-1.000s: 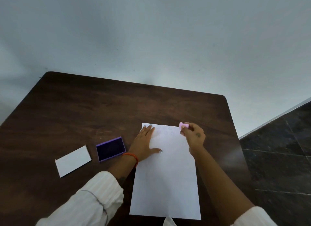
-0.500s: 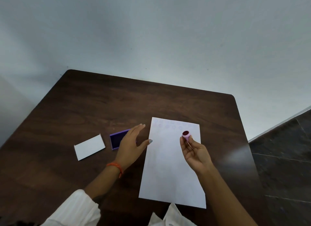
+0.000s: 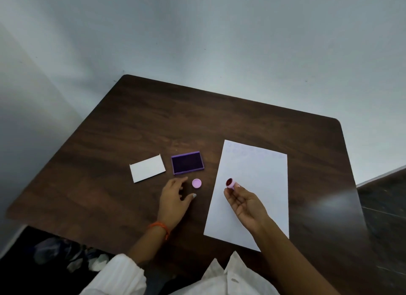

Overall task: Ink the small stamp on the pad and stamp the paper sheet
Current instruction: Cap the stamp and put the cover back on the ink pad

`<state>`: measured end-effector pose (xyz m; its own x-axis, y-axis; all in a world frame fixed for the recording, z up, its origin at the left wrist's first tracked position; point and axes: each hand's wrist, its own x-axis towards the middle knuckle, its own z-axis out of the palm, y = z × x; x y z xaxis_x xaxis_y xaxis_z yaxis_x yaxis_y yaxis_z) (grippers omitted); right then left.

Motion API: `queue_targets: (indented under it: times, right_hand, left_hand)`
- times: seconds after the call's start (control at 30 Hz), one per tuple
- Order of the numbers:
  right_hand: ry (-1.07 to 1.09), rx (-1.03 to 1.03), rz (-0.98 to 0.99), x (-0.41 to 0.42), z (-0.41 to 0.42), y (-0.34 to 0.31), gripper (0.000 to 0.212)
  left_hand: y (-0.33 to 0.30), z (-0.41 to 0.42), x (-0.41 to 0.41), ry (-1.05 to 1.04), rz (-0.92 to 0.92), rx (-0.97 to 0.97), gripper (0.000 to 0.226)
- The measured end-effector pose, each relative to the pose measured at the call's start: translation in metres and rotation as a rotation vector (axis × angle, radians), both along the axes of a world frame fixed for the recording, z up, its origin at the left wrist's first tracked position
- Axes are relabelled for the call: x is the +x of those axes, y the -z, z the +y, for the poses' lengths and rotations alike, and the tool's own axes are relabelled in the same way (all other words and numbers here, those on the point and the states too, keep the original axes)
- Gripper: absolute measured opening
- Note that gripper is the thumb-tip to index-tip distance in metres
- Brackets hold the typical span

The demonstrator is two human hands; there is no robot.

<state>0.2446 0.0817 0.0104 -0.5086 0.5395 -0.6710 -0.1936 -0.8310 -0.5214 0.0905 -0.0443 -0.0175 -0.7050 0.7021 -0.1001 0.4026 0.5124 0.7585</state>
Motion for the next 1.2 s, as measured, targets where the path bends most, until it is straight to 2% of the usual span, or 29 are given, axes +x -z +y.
queue_targets:
  times: [0.2,0.33,0.4,0.53,0.9,1.2]
  right_hand:
    - [-0.178,0.28,-0.243,-0.034,-0.01,0.0,0.023]
    - [-0.194,0.308,-0.262,-0.048,-0.009,-0.003,0.013]
    - [-0.204,0.31,-0.273,-0.05,-0.009,-0.002,0.013]
    - [-0.224,0.326,-0.302,-0.049,-0.011,-0.001,0.017]
    - [-0.367,0.626,-0.327,-0.052,-0.013,-0.013,0.017]
    - [-0.445,0.751,-0.368,-0.05,-0.014,-0.015,0.026]
  left_hand:
    - [0.001,0.014,-0.005,0.029,0.043,-0.084,0.058]
    - [0.001,0.021,-0.007,0.049,0.05,-0.075,0.043]
    - [0.001,0.023,-0.007,0.058,0.046,-0.066,0.033]
    - [-0.002,0.023,-0.009,0.079,0.022,-0.048,0.027]
    - [-0.028,0.017,-0.008,0.147,0.046,0.064,0.027]
    - [-0.036,0.015,-0.005,0.13,0.011,0.114,0.028]
